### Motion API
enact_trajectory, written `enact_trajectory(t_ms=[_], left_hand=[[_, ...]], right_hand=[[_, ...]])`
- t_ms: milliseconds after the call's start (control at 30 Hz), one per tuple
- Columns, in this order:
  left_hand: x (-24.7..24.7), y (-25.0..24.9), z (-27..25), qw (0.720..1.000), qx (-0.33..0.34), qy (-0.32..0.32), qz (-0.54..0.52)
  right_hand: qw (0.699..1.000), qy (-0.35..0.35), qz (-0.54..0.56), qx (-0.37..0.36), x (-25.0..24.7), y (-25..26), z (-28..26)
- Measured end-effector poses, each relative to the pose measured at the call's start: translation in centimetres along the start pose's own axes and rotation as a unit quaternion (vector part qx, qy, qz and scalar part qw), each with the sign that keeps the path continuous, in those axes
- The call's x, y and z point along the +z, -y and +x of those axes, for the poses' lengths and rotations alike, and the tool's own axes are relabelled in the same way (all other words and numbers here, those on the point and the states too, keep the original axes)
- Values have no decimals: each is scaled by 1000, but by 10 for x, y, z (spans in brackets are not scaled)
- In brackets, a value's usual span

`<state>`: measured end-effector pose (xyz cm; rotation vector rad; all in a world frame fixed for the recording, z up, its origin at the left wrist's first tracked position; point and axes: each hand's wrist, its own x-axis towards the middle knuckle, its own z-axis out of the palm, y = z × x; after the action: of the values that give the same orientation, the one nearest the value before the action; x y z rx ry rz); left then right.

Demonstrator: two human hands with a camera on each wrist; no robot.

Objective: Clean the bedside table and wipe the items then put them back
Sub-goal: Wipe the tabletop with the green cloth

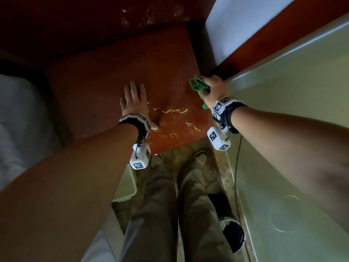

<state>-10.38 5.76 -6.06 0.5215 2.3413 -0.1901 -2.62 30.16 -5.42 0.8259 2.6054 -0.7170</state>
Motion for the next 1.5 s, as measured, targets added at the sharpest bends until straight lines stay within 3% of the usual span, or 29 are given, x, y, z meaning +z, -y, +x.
enact_trajectory(t_ms=[167, 367, 467, 533, 700, 867, 967, 1133, 1500], left_hand=[[2, 2, 1, 1000, 2, 1, -3], [2, 1, 0, 1000, 4, -4, -19], [-1, 1, -2, 999, 3, 6, -32], [-3, 2, -4, 999, 9, 17, -45], [-13, 12, -9, 998, 13, 3, -65], [-10, 47, -24, 999, -21, -15, -46], [0, 68, -29, 999, -28, 8, -44], [17, 87, -34, 997, -32, 56, -52], [30, 85, -34, 999, -27, 24, -26]], right_hand=[[996, 39, -60, -56, 20, 8, 8], [967, 136, -121, -180, 38, 7, -49], [946, 221, -138, -191, 37, 12, -56], [948, 251, -125, -152, 32, 20, -50], [983, 181, 22, -29, 9, 53, -23], [996, 88, 4, -34, 3, 81, 6], [998, 52, -25, -26, 12, 88, 22], [993, 64, -92, -45, 29, 98, 35], [961, 117, -137, -209, 56, 143, 26]])
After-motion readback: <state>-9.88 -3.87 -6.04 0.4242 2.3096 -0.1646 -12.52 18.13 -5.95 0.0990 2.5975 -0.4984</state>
